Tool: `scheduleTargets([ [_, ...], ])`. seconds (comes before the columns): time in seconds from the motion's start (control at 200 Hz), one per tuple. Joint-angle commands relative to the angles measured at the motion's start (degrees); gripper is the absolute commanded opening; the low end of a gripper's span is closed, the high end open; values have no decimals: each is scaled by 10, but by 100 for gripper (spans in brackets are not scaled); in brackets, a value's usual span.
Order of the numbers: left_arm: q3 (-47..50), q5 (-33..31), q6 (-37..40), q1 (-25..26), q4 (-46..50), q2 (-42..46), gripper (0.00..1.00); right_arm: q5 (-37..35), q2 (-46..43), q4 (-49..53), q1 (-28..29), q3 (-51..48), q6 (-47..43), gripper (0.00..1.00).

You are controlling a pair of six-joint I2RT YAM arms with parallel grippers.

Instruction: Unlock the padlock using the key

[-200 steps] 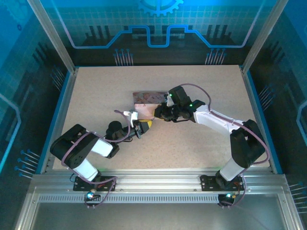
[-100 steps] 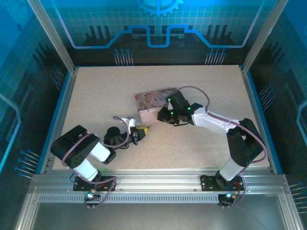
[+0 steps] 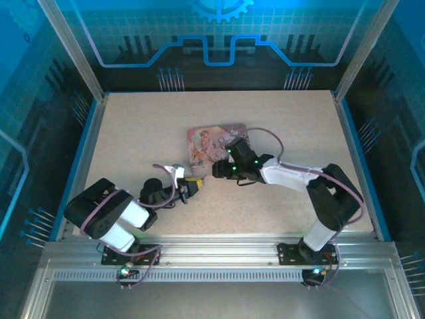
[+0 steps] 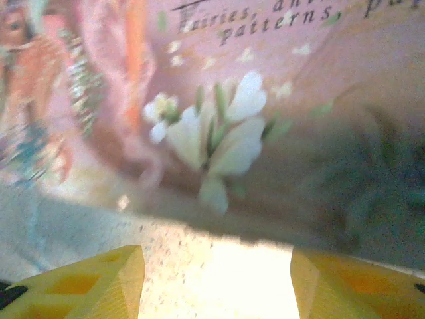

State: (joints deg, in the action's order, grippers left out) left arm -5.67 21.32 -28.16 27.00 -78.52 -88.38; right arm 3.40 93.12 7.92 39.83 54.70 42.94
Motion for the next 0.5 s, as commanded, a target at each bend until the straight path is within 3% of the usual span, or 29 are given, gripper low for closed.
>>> scheduleTargets([
  [0.0, -3, 88, -16, -33, -16, 33, 0, 72, -78, -69, 5, -33, -48, 57],
  [0.195, -28, 180, -67, -63, 7, 93, 0, 268, -134, -177, -3, -59, -82, 57],
  [0.495, -57, 240, -108, -64, 74, 192, 0, 313, -141, -220, -10, -58, -73, 49],
])
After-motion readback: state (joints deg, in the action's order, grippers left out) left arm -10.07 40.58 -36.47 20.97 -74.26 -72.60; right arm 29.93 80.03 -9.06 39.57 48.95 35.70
